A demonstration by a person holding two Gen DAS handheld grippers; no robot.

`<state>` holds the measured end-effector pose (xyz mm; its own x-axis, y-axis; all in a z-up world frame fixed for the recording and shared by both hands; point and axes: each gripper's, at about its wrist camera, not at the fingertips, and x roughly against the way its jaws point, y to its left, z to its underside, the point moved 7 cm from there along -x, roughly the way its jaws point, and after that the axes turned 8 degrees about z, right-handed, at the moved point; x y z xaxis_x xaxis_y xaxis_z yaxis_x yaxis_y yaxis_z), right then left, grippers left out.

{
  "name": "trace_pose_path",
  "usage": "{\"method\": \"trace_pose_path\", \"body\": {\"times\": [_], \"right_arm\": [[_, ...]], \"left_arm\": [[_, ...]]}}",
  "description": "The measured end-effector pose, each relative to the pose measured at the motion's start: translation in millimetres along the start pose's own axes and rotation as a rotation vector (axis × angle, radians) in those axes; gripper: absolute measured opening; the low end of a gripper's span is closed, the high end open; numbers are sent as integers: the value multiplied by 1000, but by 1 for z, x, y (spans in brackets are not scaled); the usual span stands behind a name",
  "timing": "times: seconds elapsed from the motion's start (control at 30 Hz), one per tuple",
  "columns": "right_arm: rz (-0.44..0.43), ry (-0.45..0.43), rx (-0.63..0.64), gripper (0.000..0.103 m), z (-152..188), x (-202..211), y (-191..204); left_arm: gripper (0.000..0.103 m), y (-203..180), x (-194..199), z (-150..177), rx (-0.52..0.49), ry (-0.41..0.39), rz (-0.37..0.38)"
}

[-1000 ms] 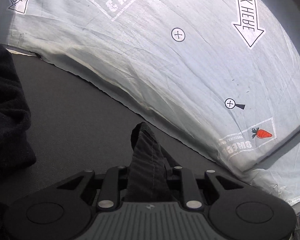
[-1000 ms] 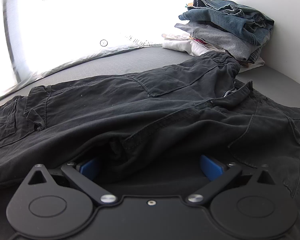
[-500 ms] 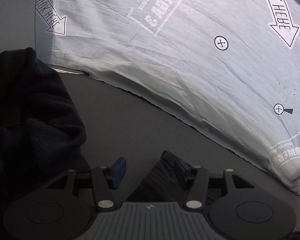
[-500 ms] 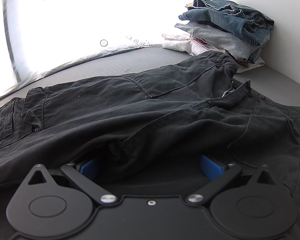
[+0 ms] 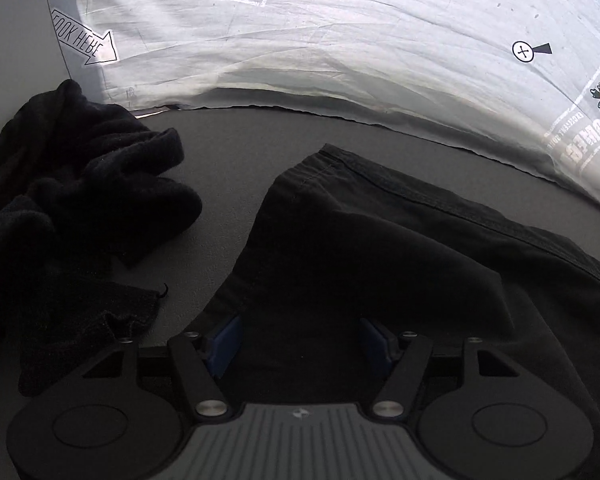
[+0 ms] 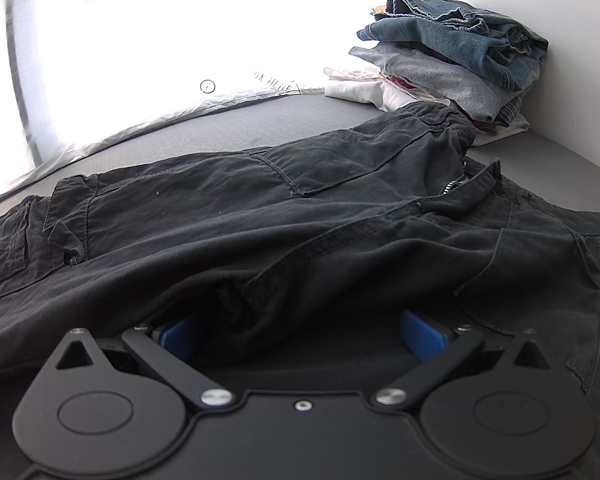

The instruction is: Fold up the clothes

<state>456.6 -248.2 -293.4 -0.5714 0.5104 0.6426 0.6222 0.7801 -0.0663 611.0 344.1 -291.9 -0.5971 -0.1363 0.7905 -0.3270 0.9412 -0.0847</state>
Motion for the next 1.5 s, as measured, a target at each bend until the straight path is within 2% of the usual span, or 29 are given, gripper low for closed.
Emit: {"method": "trace_pose_path", "body": {"times": [0.07, 0.17, 0.2, 0.23, 0.3, 0.4, 0.47, 0.5, 0.53, 0.63, 0.73, 0.87, 0.93, 1.03, 1.17, 1.27, 1.37, 1.43, 1.47, 1.5], "right_arm": [[0, 0, 0, 103, 0, 0, 0], [0, 0, 0, 103, 0, 0, 0], [0, 0, 0, 103, 0, 0, 0], [0, 0, 0, 103, 0, 0, 0], [0, 0, -1, 103, 0, 0, 0], [1, 0, -1, 103, 0, 0, 0], [1, 0, -1, 103, 0, 0, 0], [0, 0, -1, 103, 0, 0, 0], [0, 0, -1, 103, 0, 0, 0], [1, 0, -2, 103, 0, 1, 0], [0, 0, -3, 103, 0, 0, 0], [0, 0, -4, 103, 0, 0, -1], [1, 0, -3, 103, 0, 0, 0], [-3, 3, -6, 103, 0, 0, -1], [-42, 92, 34, 103, -6, 0, -5], [-59, 127, 53, 96, -13, 5, -15], [-88, 60, 49, 88, -28, 23, -33], [-105, 10, 26, 72, -44, 30, -50], [-117, -8, 14, 53, -53, 31, -59], [-107, -21, 3, 38, -64, 26, -67]], "left_arm": [[66, 9, 7, 6, 72, 30, 3], [67, 26, 27, 21, 219, 24, 7], [72, 32, 33, 27, 264, 16, -19], [87, 34, 35, 32, 291, 16, -51], [92, 38, 32, 42, 312, 38, -109], [91, 32, 29, 44, 262, 30, -122], [83, 33, 32, 43, 270, -3, -136], [62, 35, 34, 42, 264, -18, -162], [34, 36, 37, 40, 257, -21, -159], [0, 39, 45, 36, 224, -19, -132], [1, 46, 55, 36, 181, -20, -141], [2, 53, 57, 53, 168, 4, -140], [2, 49, 58, 57, 106, 7, -166], [2, 46, 57, 58, 85, 14, -181], [2, 45, 57, 58, 65, 17, -185], [2, 46, 56, 58, 81, 18, -179], [2, 47, 56, 57, 90, 23, -177], [2, 44, 55, 57, 78, 25, -190], [2, 43, 54, 57, 75, 30, -198], [2, 43, 54, 56, 75, 37, -208]]}}
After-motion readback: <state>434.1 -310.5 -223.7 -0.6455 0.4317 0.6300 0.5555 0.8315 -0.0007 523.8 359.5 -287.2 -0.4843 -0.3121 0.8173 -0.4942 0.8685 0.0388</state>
